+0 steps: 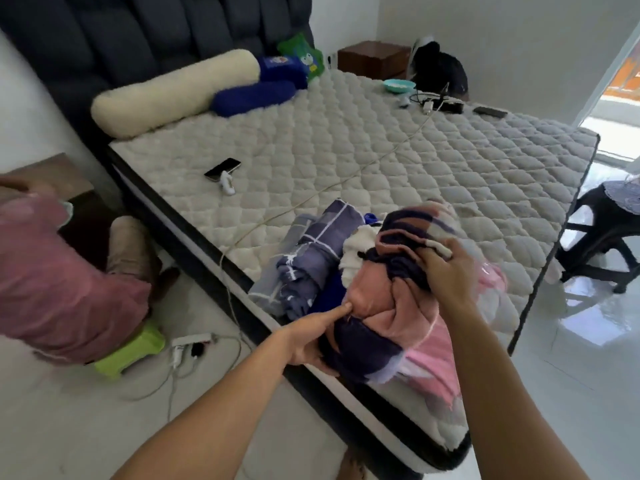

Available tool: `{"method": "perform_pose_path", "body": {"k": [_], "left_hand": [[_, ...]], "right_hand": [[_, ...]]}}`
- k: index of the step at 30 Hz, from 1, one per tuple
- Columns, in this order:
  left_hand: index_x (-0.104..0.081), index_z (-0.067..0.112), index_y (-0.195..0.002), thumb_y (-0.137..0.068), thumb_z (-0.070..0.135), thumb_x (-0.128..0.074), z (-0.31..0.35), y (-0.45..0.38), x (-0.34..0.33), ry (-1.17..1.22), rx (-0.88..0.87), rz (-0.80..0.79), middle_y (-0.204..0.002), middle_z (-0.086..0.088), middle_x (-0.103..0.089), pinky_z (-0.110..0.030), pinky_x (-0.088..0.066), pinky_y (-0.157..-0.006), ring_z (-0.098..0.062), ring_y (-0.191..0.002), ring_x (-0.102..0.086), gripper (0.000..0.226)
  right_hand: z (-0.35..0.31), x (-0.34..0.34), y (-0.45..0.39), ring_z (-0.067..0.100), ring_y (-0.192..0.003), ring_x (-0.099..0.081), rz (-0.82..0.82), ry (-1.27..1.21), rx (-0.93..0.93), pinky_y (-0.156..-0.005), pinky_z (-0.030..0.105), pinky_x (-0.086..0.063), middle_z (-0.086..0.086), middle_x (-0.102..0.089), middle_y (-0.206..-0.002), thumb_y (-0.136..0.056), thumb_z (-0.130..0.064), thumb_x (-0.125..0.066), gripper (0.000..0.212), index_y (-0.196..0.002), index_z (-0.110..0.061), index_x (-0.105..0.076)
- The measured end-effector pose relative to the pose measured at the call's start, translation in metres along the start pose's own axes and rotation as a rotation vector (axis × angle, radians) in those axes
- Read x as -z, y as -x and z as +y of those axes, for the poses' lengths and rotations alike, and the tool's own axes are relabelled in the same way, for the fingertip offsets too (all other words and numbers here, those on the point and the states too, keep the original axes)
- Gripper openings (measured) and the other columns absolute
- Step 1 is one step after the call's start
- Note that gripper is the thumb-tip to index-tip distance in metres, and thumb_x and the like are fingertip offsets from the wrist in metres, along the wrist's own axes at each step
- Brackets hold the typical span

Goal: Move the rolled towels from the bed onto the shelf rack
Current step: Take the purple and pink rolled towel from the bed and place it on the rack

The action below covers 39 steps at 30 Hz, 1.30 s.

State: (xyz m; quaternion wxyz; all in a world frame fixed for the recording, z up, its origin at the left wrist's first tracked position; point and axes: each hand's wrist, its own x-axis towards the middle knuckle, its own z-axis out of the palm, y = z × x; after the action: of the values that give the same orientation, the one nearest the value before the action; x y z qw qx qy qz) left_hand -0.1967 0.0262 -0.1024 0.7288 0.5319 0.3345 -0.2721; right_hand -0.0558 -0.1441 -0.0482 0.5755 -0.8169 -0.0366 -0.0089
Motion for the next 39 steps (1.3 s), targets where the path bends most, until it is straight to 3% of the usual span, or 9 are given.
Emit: {"method": "perform_pose_path", "body": {"k": [5,10,13,18,23,26,29,34,39], "left_hand": [[-0.063,0.03,-0.106,-0.085,0.066,-0.049,-0.054,0.097,0.058,0.233,-0.173,0.26,-0.111,-0.003,-0.062,-0.058,-0.047,-0.098,-0.033,-0.117,-0.056,0.044],[-0.066,0.024,-0.092,-0.09,0.064,-0.037,-0.126,0.201,0.112,0.539,-0.296,0.525,-0.084,0.003,-0.07,-0.043,-0.05,-0.084,-0.019,-0.082,-0.06,0.049],[-0.067,0.025,-0.112,-0.084,0.072,-0.041,-0.183,0.252,0.144,0.666,-0.363,0.662,-0.11,-0.001,-0.071,-0.048,-0.051,-0.094,-0.025,-0.104,-0.062,0.06],[-0.066,0.031,-0.11,-0.085,0.069,-0.043,-0.285,0.329,0.175,0.944,-0.469,0.915,-0.128,-0.002,-0.062,-0.053,-0.05,-0.095,-0.029,-0.115,-0.057,0.051],[-0.067,0.031,-0.1,-0.089,0.06,-0.045,-0.372,0.401,0.197,1.128,-0.557,1.167,-0.115,-0.001,-0.067,-0.047,-0.053,-0.085,-0.024,-0.1,-0.062,0.037],[-0.067,0.029,-0.114,-0.089,0.062,-0.042,-0.415,0.435,0.213,1.216,-0.586,1.271,-0.119,-0.001,-0.07,-0.047,-0.053,-0.088,-0.025,-0.108,-0.063,0.048],[-0.07,0.029,-0.106,-0.092,0.063,-0.036,-0.452,0.465,0.241,1.354,-0.667,1.372,-0.099,0.004,-0.077,-0.039,-0.056,-0.078,-0.021,-0.097,-0.067,0.051],[-0.071,0.029,-0.101,-0.089,0.068,-0.034,-0.485,0.508,0.293,1.554,-0.748,1.545,-0.092,0.006,-0.077,-0.044,-0.052,-0.083,-0.021,-0.09,-0.067,0.055],[-0.067,0.024,-0.103,-0.093,0.055,-0.041,-0.5,0.543,0.329,1.705,-0.779,1.644,-0.105,0.001,-0.07,-0.039,-0.056,-0.078,-0.019,-0.095,-0.065,0.042]], "right_hand": [[-0.066,-0.064,0.07,0.024,-0.072,-0.058,-0.294,-0.012,0.185,-0.068,0.038,-0.047,0.006,-0.064,-0.073,-0.078,-0.027,-0.061,0.012,-0.077,-0.014,-0.062],[-0.126,-0.147,0.17,0.026,-0.075,-0.058,-0.607,-0.031,0.383,-0.066,0.033,-0.041,0.007,-0.063,-0.074,-0.082,-0.027,-0.062,0.015,-0.079,-0.012,-0.062],[-0.163,-0.195,0.238,0.024,-0.072,-0.057,-0.781,-0.047,0.524,-0.063,0.03,-0.035,0.005,-0.06,-0.069,-0.081,-0.026,-0.062,0.018,-0.073,-0.01,-0.058],[-0.22,-0.256,0.372,0.02,-0.075,-0.055,-1.11,-0.111,0.742,-0.066,0.028,-0.035,0.003,-0.061,-0.075,-0.083,-0.022,-0.064,0.015,-0.077,-0.01,-0.057],[-0.258,-0.305,0.513,0.018,-0.068,-0.05,-1.41,-0.181,0.945,-0.058,0.026,-0.029,0.002,-0.058,-0.071,-0.082,-0.02,-0.064,0.018,-0.07,-0.013,-0.052],[-0.275,-0.331,0.582,0.009,-0.06,-0.046,-1.55,-0.225,1.052,-0.054,0.011,-0.036,-0.006,-0.052,-0.064,-0.084,-0.018,-0.061,0.024,-0.066,-0.017,-0.045],[-0.293,-0.365,0.655,0.004,-0.061,-0.048,-1.688,-0.274,1.171,-0.054,0.005,-0.036,-0.01,-0.053,-0.064,-0.085,-0.022,-0.06,0.025,-0.066,-0.022,-0.045],[-0.338,-0.424,0.756,0.013,-0.067,-0.052,-1.865,-0.335,1.321,-0.055,0.012,-0.035,-0.002,-0.06,-0.072,-0.085,-0.022,-0.06,0.015,-0.076,-0.013,-0.054],[-0.374,-0.462,0.848,0.019,-0.074,-0.053,-1.964,-0.399,1.443,-0.064,0.028,-0.034,0.001,-0.06,-0.079,-0.088,-0.024,-0.059,0.012,-0.084,-0.014,-0.059]]}}
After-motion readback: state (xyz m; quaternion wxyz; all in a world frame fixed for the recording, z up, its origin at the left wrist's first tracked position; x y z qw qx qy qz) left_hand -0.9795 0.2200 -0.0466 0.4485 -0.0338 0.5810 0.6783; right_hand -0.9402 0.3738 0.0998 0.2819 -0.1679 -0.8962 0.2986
